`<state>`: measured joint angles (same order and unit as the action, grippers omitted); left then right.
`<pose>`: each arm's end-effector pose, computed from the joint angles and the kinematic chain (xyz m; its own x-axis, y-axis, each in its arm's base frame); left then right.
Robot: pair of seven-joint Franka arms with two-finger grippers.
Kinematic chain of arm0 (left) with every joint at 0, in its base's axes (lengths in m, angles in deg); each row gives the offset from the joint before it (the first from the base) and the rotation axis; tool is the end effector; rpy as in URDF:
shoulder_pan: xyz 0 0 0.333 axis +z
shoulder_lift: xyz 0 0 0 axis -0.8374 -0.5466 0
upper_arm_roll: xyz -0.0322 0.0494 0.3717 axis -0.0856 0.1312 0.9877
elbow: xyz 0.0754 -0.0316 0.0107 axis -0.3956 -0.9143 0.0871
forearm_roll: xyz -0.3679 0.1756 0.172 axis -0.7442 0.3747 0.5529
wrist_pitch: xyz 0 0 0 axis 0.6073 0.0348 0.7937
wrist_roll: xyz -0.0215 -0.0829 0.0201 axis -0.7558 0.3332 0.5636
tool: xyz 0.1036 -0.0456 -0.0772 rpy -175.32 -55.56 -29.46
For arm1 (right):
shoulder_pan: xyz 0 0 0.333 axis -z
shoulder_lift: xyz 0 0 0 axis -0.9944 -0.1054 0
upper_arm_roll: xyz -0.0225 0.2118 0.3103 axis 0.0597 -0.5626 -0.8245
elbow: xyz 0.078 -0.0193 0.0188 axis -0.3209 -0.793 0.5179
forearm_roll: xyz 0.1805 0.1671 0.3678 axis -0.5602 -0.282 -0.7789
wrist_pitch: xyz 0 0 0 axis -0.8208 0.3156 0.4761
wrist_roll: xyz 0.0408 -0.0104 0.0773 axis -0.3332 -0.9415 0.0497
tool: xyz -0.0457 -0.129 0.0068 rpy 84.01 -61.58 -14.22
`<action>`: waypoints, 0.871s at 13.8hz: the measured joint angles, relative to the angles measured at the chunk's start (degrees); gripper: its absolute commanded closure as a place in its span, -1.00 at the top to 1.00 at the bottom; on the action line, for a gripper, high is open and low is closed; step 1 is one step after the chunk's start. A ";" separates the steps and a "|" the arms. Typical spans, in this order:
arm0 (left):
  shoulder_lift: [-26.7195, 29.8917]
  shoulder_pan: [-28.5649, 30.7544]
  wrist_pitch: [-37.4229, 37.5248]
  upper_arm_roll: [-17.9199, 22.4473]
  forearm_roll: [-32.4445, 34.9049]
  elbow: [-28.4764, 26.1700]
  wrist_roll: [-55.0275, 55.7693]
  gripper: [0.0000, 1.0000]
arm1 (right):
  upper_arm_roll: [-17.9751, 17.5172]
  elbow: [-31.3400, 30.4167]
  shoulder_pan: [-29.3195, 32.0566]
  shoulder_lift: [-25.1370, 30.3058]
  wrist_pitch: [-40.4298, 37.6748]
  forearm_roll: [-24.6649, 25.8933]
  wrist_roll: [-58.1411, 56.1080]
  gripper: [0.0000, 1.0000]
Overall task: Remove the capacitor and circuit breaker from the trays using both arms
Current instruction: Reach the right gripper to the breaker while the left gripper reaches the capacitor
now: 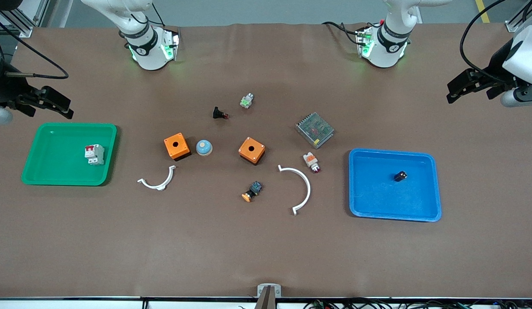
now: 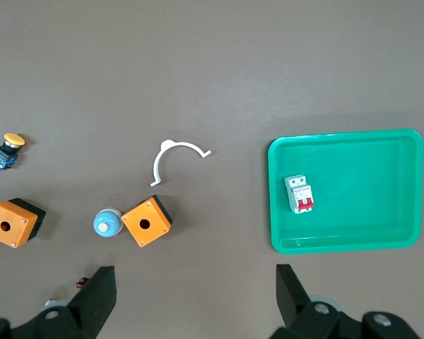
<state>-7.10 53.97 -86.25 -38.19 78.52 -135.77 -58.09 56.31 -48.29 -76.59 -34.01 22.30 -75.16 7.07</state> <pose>0.5758 -0.0738 0.6922 0.9953 0.0939 -0.0220 0.0936 -0.9955 -0.0117 0.5984 0.0278 0.6728 0.9967 -0.0812 0.0023 -0.0812 -0.9967 -0.0027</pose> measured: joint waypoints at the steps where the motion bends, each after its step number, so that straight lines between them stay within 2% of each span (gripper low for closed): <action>1: 0.00 0.00 0.01 -0.01 0.00 0.00 0.01 1.00 | 0.00 0.00 0.00 0.00 0.00 0.00 0.00 1.00; 6: -0.66 0.04 0.01 -0.07 0.99 -0.02 0.01 1.00 | 0.00 -0.01 0.00 0.00 -0.02 0.00 0.00 1.00; 9: -2.99 0.39 -0.16 -0.01 1.76 -0.30 0.01 1.00 | 0.02 -0.03 0.00 0.00 -0.29 0.00 -0.02 1.00; 12: -6.14 0.69 -7.59 0.01 4.38 -4.57 -0.04 1.00 | 0.18 -0.44 2.47 -0.29 -1.86 0.00 -3.41 1.00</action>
<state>-13.24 54.67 -93.85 -38.18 82.90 -140.34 -58.13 56.49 -48.73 -74.13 -34.30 20.45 -75.16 3.66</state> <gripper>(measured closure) 0.000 0.000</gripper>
